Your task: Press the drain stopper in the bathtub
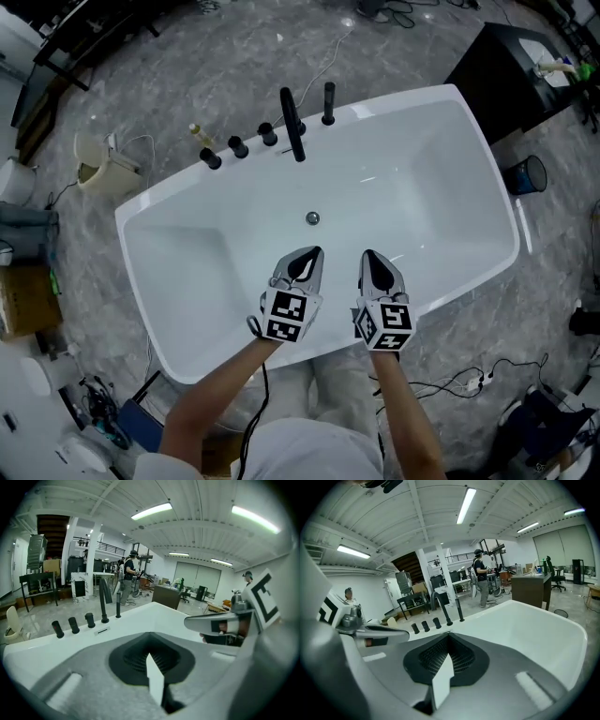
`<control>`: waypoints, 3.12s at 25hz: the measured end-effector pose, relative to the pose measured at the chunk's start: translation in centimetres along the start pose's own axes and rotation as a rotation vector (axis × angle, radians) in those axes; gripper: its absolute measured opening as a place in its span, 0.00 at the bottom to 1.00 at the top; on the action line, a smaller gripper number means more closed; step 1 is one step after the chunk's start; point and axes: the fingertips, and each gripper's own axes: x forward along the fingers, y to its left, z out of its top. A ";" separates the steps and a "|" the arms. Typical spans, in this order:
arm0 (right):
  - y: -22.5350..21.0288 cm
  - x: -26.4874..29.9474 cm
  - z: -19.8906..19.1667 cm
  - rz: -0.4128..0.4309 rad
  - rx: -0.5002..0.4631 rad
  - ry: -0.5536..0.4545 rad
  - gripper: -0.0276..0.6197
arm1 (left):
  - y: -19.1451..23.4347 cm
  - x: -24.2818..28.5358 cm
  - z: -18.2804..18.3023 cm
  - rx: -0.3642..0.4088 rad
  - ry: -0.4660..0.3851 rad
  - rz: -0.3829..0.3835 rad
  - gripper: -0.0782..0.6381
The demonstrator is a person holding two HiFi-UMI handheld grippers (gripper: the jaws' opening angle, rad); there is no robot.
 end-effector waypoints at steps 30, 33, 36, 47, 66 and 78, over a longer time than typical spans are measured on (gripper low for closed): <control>20.1 -20.9 11.1 0.311 -0.075 -0.165 0.05 | -5.9 -34.0 10.2 -0.141 -0.334 0.099 0.10; 22.1 -22.5 11.9 0.348 -0.044 -0.203 0.05 | -5.5 -36.7 9.6 -0.170 -0.333 0.125 0.10; 24.0 -24.6 12.2 0.380 -0.018 -0.233 0.05 | -5.7 -39.7 8.7 -0.191 -0.322 0.159 0.10; 28.6 -31.7 11.8 0.426 -0.072 -0.321 0.05 | -9.4 -42.8 8.2 -0.172 -0.345 0.158 0.10; 27.8 -33.2 10.3 0.382 -0.069 -0.329 0.05 | -12.0 -42.9 8.2 -0.122 -0.374 0.175 0.10; 27.8 -34.4 9.9 0.379 -0.055 -0.333 0.05 | -13.4 -43.2 7.8 -0.125 -0.385 0.165 0.10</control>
